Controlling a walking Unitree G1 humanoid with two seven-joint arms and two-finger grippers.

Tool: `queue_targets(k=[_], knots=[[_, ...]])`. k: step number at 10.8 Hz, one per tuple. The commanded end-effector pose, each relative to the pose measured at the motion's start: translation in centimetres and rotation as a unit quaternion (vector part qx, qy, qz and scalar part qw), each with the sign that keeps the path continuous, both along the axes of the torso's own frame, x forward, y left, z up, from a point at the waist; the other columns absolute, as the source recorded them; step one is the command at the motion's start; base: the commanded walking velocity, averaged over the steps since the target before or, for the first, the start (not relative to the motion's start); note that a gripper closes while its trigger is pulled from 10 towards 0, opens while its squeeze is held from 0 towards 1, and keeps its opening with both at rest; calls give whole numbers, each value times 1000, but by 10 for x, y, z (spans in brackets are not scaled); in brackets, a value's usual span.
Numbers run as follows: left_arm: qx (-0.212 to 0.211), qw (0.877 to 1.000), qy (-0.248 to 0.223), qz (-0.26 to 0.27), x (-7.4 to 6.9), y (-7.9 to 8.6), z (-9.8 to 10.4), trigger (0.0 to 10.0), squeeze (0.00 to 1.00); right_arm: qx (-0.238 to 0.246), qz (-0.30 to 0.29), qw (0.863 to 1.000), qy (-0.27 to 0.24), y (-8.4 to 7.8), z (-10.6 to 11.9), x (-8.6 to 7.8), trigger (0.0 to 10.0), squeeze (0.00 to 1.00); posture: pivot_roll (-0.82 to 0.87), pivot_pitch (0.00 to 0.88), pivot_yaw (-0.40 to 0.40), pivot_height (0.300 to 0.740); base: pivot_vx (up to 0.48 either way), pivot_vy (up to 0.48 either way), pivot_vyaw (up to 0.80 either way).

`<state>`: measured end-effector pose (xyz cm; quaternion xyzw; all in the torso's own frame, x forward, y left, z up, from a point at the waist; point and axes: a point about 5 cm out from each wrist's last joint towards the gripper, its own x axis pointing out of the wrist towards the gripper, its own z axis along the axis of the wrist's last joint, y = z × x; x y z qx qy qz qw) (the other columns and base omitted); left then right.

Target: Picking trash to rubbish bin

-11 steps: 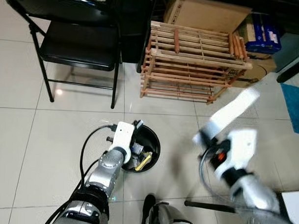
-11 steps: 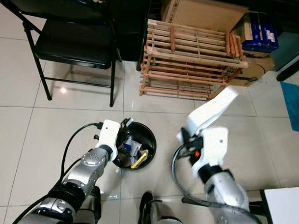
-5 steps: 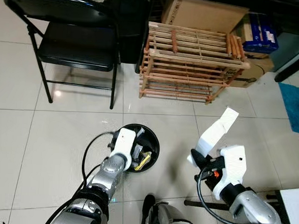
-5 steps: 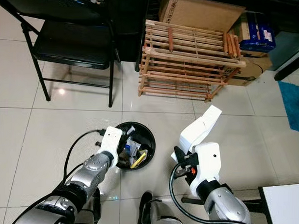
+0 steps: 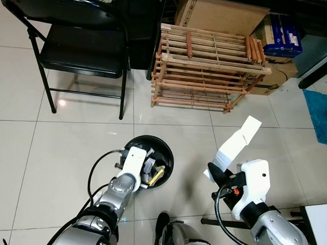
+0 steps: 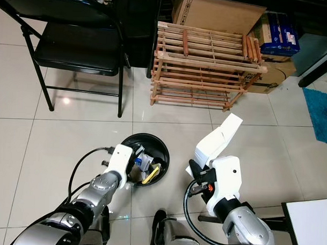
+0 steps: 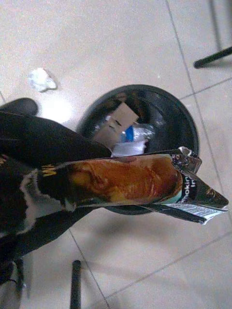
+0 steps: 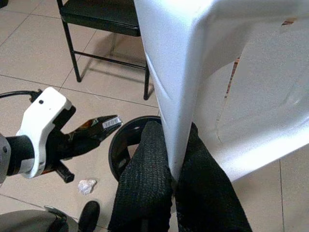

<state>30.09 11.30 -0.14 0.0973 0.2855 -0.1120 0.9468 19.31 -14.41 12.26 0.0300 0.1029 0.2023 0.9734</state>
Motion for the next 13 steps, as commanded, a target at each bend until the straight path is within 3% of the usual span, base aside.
queue_targets(k=[1,5,12,13], knots=[[1,1000,14,2,-7,-3,-7,10000,0,-13,-13,1000,3,-7,0,-4,10000,0,50,293,-209,740,0,0,0],[21,999,-31,19,8,10,7,10000,0,-15,-25,1000,-1,-10,4,-9,10000,0,19,307,-218,740,0,0,0],[17,999,-33,23,8,6,7,10000,0,-26,-35,999,10,-15,7,-25,10000,0,-36,339,-249,740,0,0,0],[13,999,-39,22,9,4,9,10000,220,-26,-37,999,14,-14,7,-29,10000,0,-47,343,-254,740,0,0,0]])
